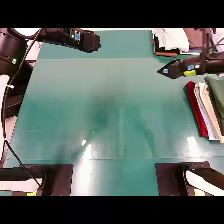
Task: Fold the shirts.
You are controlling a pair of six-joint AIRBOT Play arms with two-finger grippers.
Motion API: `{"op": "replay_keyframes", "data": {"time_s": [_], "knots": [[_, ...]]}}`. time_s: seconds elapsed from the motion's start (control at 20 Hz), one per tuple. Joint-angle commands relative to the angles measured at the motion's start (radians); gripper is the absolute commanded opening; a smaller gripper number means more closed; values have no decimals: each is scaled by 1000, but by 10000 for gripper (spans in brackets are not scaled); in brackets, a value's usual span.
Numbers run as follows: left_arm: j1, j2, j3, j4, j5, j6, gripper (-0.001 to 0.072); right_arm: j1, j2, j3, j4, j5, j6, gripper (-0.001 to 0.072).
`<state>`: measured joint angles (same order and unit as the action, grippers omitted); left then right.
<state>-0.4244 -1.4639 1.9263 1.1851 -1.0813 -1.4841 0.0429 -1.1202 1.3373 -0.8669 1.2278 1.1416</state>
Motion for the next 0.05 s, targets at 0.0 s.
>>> {"op": "replay_keyframes", "data": {"time_s": [0.0], "knots": [[0,-1,1,0,0,0,29,35,-12,1,3,-6,-1,19]]}}
